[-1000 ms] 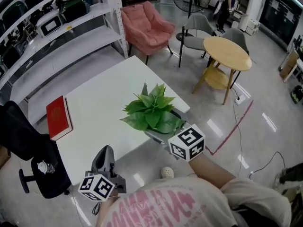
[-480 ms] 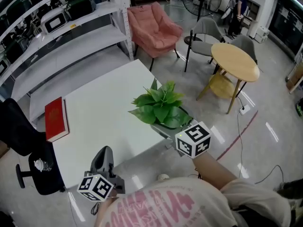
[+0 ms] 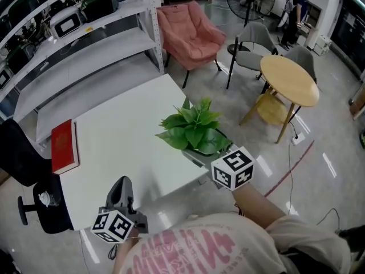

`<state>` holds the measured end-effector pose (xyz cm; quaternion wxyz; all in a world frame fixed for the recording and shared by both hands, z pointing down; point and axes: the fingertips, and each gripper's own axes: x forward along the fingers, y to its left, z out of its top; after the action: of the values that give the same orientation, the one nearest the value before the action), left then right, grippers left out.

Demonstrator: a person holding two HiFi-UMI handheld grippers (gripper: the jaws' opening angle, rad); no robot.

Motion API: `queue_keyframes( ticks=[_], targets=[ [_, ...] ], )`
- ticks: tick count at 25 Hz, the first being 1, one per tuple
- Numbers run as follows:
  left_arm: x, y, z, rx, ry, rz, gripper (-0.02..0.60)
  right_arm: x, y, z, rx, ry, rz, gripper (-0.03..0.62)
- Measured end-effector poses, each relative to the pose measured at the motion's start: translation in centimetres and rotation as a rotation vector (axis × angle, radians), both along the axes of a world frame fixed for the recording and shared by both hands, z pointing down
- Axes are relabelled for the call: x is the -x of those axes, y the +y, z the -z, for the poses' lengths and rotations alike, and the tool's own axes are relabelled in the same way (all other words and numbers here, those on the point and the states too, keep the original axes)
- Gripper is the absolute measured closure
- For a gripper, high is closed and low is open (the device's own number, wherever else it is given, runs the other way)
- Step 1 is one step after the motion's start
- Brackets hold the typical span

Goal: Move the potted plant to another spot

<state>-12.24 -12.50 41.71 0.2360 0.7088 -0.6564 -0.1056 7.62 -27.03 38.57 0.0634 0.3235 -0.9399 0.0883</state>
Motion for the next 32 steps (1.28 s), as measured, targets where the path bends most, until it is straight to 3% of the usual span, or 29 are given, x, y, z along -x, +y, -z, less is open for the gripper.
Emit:
queue_keyframes(
  ticks=[10,19,32],
  targets=[
    [-2.8,-3.1,-0.4,0.034,-0.010,-0.018,0.580,-1.6,-2.3,-1.0,0.048,-0.022,0.004,0.097],
    [-2.9,-5.4,-1.2,0.053,-0.007,-0.026,0.578,-2.2,-3.6,-2.7,0.077,-0.019,-0.006,0.097],
    [-4.0,-13.2,-2.9,0.078,-0.007,-0.095,0.578,-2.0,-8.3,-5.4,0.126,0.000,-0.015,0.097]
  ],
)
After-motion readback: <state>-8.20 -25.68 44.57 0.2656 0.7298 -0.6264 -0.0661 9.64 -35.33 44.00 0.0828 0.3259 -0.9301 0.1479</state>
